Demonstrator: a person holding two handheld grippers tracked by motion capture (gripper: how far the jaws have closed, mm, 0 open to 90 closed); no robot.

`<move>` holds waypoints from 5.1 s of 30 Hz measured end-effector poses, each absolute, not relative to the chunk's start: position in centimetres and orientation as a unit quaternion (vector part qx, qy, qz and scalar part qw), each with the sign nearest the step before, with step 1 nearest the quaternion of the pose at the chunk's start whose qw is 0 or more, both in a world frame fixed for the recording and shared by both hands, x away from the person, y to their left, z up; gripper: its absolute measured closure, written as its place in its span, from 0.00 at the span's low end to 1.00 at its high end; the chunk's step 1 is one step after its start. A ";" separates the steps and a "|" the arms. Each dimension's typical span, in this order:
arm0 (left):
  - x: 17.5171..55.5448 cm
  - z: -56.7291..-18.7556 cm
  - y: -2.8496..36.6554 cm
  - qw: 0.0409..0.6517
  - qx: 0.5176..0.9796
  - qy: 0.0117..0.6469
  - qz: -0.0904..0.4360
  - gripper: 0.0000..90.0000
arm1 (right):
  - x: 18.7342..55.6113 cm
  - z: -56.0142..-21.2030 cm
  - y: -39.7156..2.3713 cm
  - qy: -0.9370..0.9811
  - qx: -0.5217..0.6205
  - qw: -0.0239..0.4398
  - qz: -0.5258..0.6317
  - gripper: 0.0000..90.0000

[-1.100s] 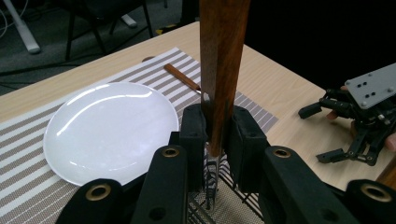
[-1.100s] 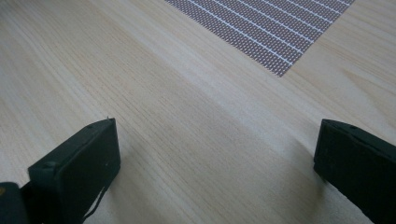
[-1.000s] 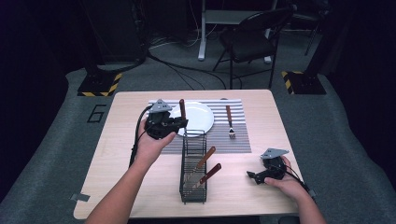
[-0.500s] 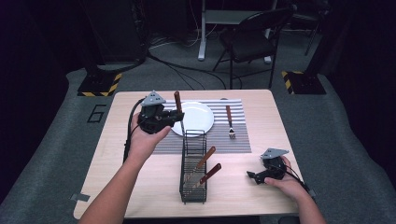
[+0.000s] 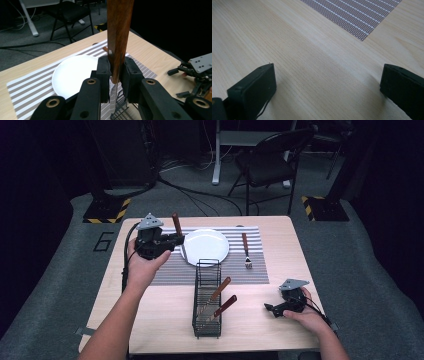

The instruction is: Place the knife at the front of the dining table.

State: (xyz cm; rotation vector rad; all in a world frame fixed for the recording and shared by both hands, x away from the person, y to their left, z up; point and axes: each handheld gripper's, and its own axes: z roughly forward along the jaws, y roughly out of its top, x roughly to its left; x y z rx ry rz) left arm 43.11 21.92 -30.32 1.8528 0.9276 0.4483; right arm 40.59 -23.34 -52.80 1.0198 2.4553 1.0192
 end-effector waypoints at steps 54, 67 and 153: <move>47.1 -40.0 28.5 0.402 0.726 0.521 0.201 0.90 | 40.6 -52.8 -23.3 0.853 0.354 0.147 0.354 0.00; 49.0 -41.8 27.8 0.382 0.732 0.533 0.184 0.90 | 40.6 -52.8 -23.3 0.853 0.354 0.146 0.355 0.00; 58.0 -52.0 28.1 0.415 0.585 0.689 0.101 0.83 | 40.6 -52.8 -23.4 0.854 0.351 0.144 0.356 0.00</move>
